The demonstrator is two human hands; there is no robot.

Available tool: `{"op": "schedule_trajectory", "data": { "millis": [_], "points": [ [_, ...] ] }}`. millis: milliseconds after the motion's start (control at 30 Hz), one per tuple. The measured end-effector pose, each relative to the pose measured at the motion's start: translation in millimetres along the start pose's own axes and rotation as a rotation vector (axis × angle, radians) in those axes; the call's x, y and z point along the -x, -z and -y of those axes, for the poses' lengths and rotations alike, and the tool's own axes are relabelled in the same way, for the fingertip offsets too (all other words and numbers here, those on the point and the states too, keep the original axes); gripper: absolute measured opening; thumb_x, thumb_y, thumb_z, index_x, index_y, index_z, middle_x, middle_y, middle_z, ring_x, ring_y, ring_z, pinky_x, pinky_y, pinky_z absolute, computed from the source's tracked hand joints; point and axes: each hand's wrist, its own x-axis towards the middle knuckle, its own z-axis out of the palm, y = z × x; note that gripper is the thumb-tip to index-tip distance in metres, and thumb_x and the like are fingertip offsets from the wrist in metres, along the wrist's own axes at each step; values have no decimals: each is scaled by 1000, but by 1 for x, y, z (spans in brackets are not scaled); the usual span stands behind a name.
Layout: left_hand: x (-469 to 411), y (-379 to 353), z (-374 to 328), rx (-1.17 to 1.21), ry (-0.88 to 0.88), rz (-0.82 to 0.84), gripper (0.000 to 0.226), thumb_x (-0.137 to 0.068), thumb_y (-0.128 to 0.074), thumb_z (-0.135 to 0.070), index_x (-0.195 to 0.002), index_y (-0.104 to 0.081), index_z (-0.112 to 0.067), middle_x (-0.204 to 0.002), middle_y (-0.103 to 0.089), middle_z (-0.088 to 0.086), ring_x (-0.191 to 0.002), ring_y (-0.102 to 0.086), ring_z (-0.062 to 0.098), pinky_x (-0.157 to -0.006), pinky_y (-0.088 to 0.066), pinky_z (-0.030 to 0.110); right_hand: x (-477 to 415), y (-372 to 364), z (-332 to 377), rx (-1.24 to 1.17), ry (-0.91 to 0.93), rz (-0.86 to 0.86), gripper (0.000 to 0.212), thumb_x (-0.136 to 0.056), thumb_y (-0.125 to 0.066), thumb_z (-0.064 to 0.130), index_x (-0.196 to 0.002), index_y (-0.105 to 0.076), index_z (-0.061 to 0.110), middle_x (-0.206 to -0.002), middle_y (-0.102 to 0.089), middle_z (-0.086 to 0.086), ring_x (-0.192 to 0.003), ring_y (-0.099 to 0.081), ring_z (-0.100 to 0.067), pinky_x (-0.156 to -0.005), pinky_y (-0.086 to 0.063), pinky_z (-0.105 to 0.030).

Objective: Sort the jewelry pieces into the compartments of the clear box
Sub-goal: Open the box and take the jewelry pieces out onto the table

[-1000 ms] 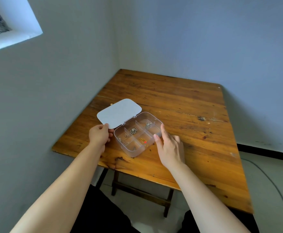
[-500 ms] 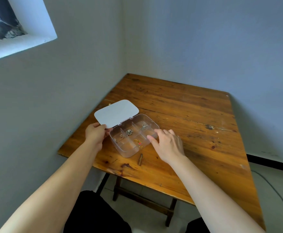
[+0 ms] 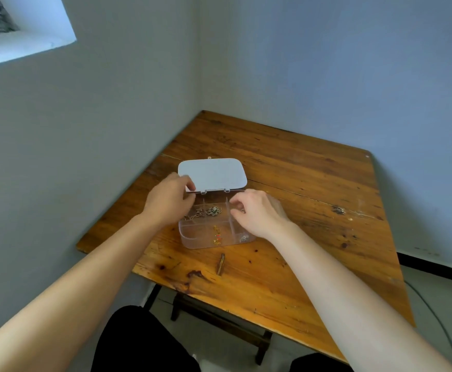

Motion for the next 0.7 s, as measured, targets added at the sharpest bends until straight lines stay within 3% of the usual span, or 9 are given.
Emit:
{"op": "schedule_trajectory", "data": {
  "millis": [67, 167, 300, 400, 500, 600, 700],
  "points": [
    [4, 1, -3, -178, -59, 143, 17, -88, -62, -30, -103, -67, -24, -101, -66, -1, -88, -63, 20, -67, -51, 33, -12, -3, 7, 19, 29, 43, 34, -98, -56, 27, -131, -62, 24, -130, -64, -2, -114, -62, -24, -87, -53, -39],
    [4, 0, -6, -342, -74, 258, 24, -90, -60, -29, -113, -68, -28, -111, -65, -2, -98, -63, 21, -74, -53, 36, -26, -11, 14, 59, 46, 70, 38, -99, -55, 20, -137, -58, 23, -138, -60, -5, -118, -60, -28, -89, -52, -40],
    [1, -6, -7, -380, -70, 407, 27, -94, -56, -24, -119, -66, -28, -113, -65, -1, -97, -62, 22, -74, -54, 37, -42, -18, 22, 94, 42, 136, 35, -98, -62, 29, -132, -63, 21, -128, -66, -6, -109, -65, -27, -85, -54, -38],
    [-2, -9, -9, -458, -91, 419, 22, -95, -57, -25, -113, -68, -26, -104, -64, 0, -88, -63, 22, -64, -49, 34, -50, -25, 27, 212, 47, 189, 31, -95, -64, 37, -119, -70, 19, -112, -71, -5, -94, -68, -27, -80, -58, -41],
    [-5, -9, -12, -548, -80, 409, 18, -94, -58, -27, -107, -70, -25, -93, -65, 0, -77, -60, 20, -59, -41, 32, -54, -31, 29, 247, 30, 161, 25, -93, -68, 33, -114, -72, 19, -105, -72, -5, -86, -68, -26, -77, -60, -43],
    [-6, -12, -15, -595, -60, 395, 18, -93, -59, -22, -106, -71, -24, -90, -67, 0, -73, -57, 20, -60, -43, 32, -54, -35, 25, 133, 3, 131, 22, -92, -70, 34, -108, -75, 19, -100, -73, -4, -83, -68, -23, -75, -58, -38],
    [-5, -16, -13, -617, -43, 350, 24, -90, -61, -13, -108, -71, -25, -95, -70, 1, -81, -64, 21, -65, -49, 32, -48, -37, 21, 27, -10, 101, 22, -94, -67, 33, -110, -73, 19, -104, -72, -3, -87, -67, -22, -71, -53, -35]
  ]
}}
